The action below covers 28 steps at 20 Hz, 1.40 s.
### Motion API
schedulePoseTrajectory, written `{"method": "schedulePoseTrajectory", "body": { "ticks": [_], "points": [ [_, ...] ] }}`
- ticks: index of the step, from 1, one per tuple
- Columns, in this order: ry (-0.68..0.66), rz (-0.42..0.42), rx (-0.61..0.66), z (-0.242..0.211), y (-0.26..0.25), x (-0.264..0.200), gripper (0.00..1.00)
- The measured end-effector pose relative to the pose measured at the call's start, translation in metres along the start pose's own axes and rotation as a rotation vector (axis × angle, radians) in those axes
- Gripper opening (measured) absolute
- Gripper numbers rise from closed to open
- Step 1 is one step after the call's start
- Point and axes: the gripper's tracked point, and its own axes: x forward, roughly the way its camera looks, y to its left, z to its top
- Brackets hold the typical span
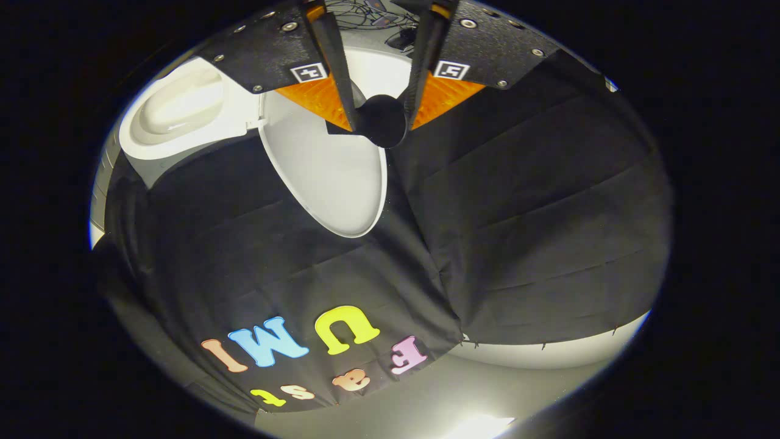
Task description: Open the toilet lid.
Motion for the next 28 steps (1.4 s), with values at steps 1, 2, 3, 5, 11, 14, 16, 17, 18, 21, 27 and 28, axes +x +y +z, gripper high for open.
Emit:
{"method": "schedulePoseTrajectory", "body": {
  "ticks": [1,2,3,5,11,14,16,17,18,21,27,28],
  "points": [
    [-0.015,-0.003,0.007,0.007,-0.003,-0.007,0.62],
    [-0.03,-0.014,0.007,0.015,-0.008,-0.016,0.76],
    [-0.045,-0.023,0.004,0.021,-0.011,-0.025,0.85],
    [-0.077,-0.04,-0.003,0.036,-0.021,-0.046,0.95],
    [-0.209,-0.098,-0.046,0.108,-0.06,-0.108,0.95],
    [-0.255,-0.117,-0.085,0.132,-0.076,-0.133,0.95],
    [-0.269,-0.149,-0.128,0.141,-0.09,-0.148,0.95],
    [-0.271,-0.165,-0.15,0.141,-0.098,-0.154,0.95],
    [-0.271,-0.18,-0.175,0.143,-0.106,-0.161,0.95],
    [-0.271,-0.205,-0.236,0.139,-0.126,-0.176,0.95],
    [-0.287,-0.266,-0.326,0.139,-0.168,-0.205,0.95],
    [-0.293,-0.271,-0.336,0.139,-0.172,-0.209,0.95]
  ]
}}
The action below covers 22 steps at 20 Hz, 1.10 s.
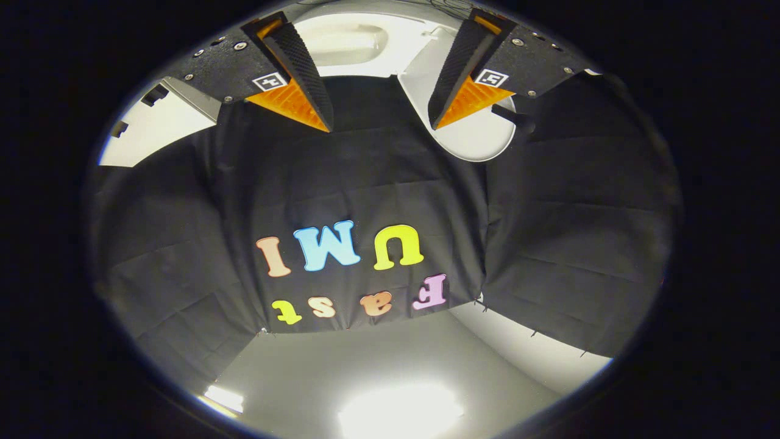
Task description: Open the toilet lid.
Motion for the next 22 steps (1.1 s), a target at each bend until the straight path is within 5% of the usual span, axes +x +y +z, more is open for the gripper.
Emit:
{"method": "schedulePoseTrajectory", "body": {
  "ticks": [12,22],
  "points": [
    [0.063,-0.127,-0.127,-0.047,-0.072,-0.021,0.95],
    [0.069,-0.169,-0.184,-0.074,-0.083,-0.031,0.96]
  ]
}}
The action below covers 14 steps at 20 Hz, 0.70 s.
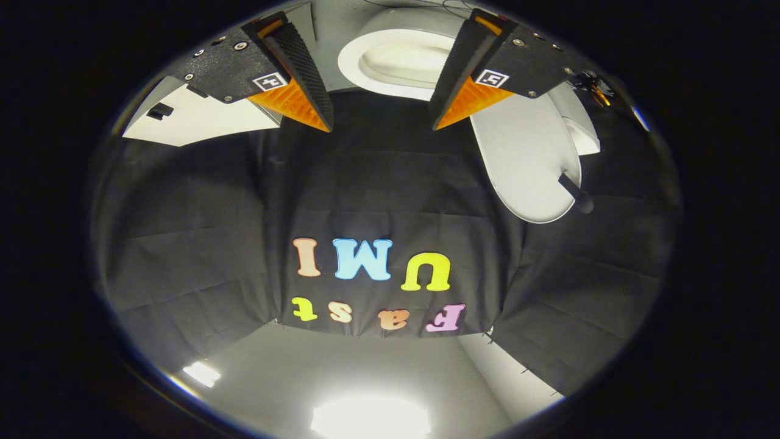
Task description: Open the toilet lid.
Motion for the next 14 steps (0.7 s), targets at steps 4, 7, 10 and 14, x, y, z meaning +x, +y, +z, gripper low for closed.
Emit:
{"method": "schedulePoseTrajectory", "body": {
  "ticks": [4,7,10,14],
  "points": [
    [0.018,-0.015,0.008,-0.006,-0.004,0.004,0.96],
    [0.009,0.003,0.048,-0.003,0.005,0.003,0.96],
    [0.013,0.006,0.033,-0.003,0.009,0.002,0.96],
    [0.021,0.012,0.029,-0.004,0.012,0.002,0.96]
  ]
}}
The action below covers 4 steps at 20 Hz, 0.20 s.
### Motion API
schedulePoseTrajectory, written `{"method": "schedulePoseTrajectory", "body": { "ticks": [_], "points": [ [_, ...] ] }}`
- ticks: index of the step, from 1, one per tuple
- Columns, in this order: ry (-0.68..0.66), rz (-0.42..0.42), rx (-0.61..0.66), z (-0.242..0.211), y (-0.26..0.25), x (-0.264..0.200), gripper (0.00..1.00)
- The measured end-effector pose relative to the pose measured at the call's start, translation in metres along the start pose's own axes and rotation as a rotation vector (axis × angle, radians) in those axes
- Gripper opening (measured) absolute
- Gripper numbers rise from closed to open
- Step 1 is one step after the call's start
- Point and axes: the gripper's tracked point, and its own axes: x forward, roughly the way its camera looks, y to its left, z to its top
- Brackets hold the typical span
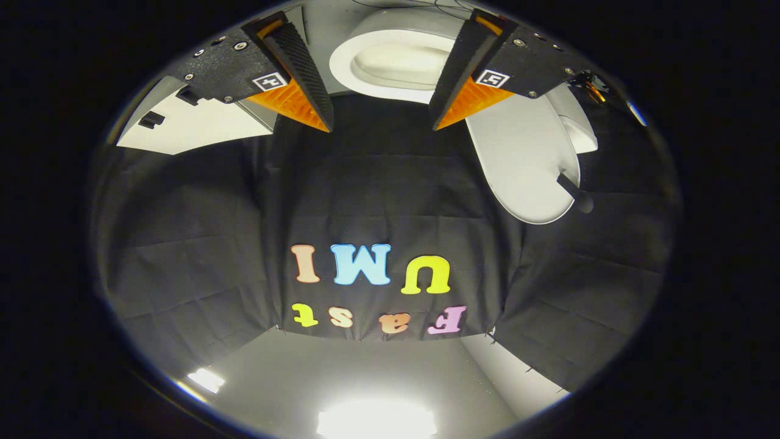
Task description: Open the toilet lid.
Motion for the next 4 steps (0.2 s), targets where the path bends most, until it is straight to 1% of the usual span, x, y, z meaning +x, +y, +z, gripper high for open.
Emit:
{"method": "schedulePoseTrajectory", "body": {
  "ticks": [4],
  "points": [
    [-0.002,-0.003,-0.001,0.0012,-0.0013,-0.0028,0.96]
  ]
}}
